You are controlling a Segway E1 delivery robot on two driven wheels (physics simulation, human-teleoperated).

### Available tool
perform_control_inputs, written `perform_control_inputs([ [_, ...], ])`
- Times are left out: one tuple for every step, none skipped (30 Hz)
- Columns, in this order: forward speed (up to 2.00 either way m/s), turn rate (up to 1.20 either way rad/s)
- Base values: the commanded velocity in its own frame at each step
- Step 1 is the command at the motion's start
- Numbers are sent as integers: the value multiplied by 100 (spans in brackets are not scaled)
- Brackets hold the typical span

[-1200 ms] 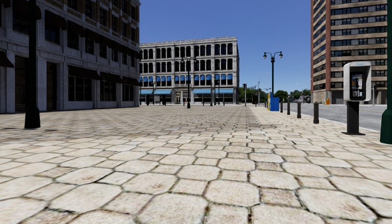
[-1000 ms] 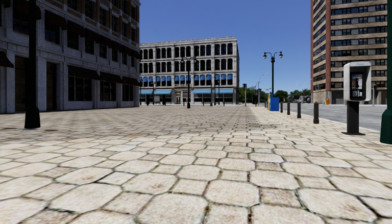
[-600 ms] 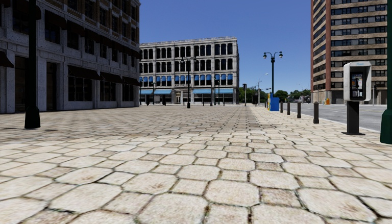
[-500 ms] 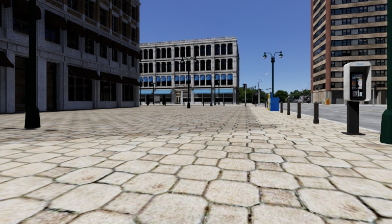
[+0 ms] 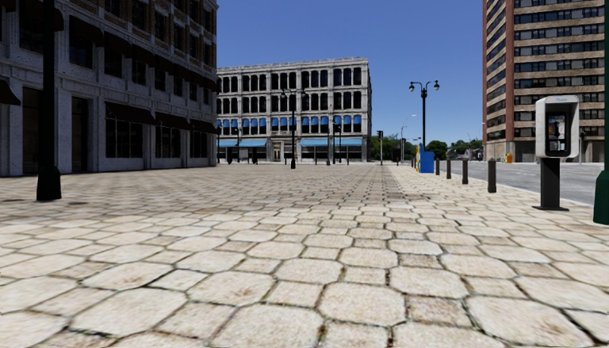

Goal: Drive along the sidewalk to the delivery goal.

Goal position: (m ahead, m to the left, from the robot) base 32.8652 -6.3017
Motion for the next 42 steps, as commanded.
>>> perform_control_inputs([
  [72, 0],
  [90, 0],
  [90, 0],
  [108, 0],
  [143, 0],
  [200, 0],
  [200, 0],
  [200, 0],
  [200, 0],
  [200, 0],
  [200, 0],
  [200, 0],
  [200, 0],
  [200, 0],
  [200, 0],
  [200, 0],
  [200, 0],
  [200, 0],
  [200, 0],
  [200, 0],
  [200, 0],
  [200, 0],
  [200, 0],
  [200, 0],
  [200, 0],
  [200, 0],
  [200, 0],
  [200, 0],
  [200, 0],
  [200, 0],
  [200, 0],
  [200, 0],
  [200, -9],
  [200, -19],
  [200, -21],
  [200, -21],
  [200, -22],
  [200, -22],
  [200, -27],
  [200, -35],
  [200, -35],
  [200, -38],
])
